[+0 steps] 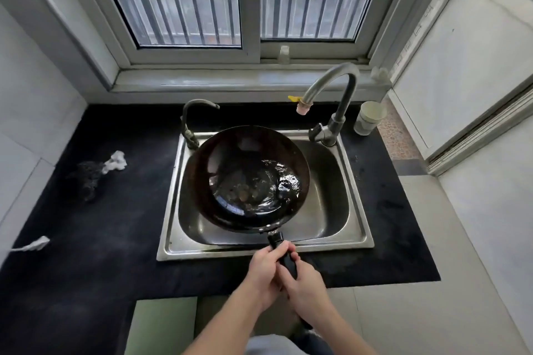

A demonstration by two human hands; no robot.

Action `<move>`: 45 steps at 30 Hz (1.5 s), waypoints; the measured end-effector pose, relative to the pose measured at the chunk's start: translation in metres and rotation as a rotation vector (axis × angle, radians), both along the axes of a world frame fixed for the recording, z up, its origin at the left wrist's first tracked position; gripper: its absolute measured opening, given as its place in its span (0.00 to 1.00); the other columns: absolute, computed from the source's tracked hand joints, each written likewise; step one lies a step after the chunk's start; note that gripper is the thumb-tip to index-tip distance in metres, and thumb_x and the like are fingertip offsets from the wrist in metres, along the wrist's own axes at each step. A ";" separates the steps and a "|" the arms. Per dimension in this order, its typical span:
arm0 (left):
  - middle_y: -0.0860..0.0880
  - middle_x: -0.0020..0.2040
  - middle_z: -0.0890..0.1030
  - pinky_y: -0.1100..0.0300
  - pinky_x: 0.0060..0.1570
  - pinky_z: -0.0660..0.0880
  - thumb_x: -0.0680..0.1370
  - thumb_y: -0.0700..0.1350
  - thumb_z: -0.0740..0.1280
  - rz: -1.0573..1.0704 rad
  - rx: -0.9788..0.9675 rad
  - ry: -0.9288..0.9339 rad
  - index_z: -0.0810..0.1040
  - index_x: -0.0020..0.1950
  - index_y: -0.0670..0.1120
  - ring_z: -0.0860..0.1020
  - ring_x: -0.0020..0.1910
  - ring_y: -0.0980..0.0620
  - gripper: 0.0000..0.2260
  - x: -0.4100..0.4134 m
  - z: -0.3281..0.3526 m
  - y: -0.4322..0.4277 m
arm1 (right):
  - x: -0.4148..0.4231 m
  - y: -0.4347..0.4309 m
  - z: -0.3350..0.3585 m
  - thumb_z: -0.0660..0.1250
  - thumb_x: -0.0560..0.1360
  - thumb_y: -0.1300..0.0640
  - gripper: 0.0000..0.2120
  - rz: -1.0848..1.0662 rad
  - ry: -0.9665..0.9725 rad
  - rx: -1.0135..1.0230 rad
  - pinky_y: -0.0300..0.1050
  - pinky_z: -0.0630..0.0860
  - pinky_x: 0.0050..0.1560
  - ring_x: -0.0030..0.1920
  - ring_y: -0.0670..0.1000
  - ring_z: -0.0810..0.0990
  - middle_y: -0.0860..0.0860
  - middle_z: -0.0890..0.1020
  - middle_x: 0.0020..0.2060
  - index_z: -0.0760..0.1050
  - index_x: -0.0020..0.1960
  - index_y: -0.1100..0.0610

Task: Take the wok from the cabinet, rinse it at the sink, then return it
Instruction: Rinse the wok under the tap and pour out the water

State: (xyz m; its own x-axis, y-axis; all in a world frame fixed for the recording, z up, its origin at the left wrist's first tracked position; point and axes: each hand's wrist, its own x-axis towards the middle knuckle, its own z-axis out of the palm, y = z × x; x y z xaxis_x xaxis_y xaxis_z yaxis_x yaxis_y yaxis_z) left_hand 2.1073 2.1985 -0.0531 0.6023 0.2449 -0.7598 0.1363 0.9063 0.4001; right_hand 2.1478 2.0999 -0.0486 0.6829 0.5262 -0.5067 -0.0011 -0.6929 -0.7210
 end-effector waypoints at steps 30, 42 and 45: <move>0.45 0.36 0.78 0.55 0.43 0.77 0.80 0.39 0.65 0.084 0.073 0.036 0.77 0.47 0.37 0.77 0.37 0.50 0.06 0.020 0.014 -0.009 | 0.030 -0.007 -0.002 0.68 0.74 0.50 0.10 0.159 0.024 0.028 0.31 0.73 0.35 0.37 0.40 0.80 0.44 0.83 0.40 0.79 0.52 0.53; 0.44 0.37 0.79 0.56 0.40 0.78 0.80 0.38 0.66 -0.006 0.063 0.088 0.78 0.45 0.37 0.78 0.37 0.48 0.06 0.010 -0.004 -0.025 | 0.013 -0.030 -0.008 0.66 0.71 0.46 0.07 0.073 0.079 -0.037 0.37 0.69 0.26 0.23 0.43 0.75 0.48 0.80 0.28 0.75 0.40 0.49; 0.44 0.35 0.80 0.57 0.39 0.78 0.80 0.38 0.65 -0.030 0.059 0.074 0.78 0.44 0.37 0.78 0.35 0.49 0.06 0.019 -0.001 -0.026 | 0.018 -0.031 -0.007 0.67 0.72 0.47 0.07 0.041 0.051 -0.033 0.36 0.69 0.27 0.24 0.42 0.76 0.48 0.80 0.29 0.75 0.40 0.50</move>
State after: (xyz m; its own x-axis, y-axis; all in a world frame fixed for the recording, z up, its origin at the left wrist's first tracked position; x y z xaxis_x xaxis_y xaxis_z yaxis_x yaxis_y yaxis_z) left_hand 2.1260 2.1729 -0.0543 0.5528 0.2730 -0.7873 0.1942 0.8766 0.4403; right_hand 2.1662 2.0691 -0.0554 0.6338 0.5358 -0.5579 -0.0082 -0.7166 -0.6974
